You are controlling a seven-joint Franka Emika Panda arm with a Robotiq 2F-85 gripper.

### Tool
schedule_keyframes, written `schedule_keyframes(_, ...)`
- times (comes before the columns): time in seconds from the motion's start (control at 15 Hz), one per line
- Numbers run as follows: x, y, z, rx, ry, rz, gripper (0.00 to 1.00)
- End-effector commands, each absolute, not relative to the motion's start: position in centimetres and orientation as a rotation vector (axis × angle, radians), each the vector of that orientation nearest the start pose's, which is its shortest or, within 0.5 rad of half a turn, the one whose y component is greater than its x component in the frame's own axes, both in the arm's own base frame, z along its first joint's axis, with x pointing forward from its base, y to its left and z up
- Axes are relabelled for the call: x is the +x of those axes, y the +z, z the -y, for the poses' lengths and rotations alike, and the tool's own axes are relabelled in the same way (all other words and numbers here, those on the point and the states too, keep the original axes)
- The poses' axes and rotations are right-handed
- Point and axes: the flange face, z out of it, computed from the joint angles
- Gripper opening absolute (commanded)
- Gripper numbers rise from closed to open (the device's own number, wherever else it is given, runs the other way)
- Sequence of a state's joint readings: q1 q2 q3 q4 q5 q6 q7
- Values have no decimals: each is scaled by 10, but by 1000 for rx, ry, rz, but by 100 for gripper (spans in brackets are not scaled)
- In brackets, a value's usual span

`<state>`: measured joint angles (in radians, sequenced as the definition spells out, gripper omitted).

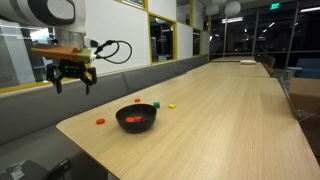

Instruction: Put the orange rings in the black bowl

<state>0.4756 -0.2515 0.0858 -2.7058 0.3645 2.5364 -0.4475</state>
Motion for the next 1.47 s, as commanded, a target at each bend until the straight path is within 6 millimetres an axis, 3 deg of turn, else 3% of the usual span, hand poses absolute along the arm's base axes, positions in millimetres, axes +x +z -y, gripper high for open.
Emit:
schedule_keyframes(0.0,368,287,-237,-2715,-136,1123,100)
schedule_keyframes(0.4,399,246,-250,-2753,-220,1142,100)
schedule_keyframes(0.8,429,206,-231,-2811,-247,1221,100)
schedule_keyframes(1.07,441,188,-227,-2848,-218,1290,100)
schedule_keyframes(1.4,450,180,-238,-2847,-198,1321,100)
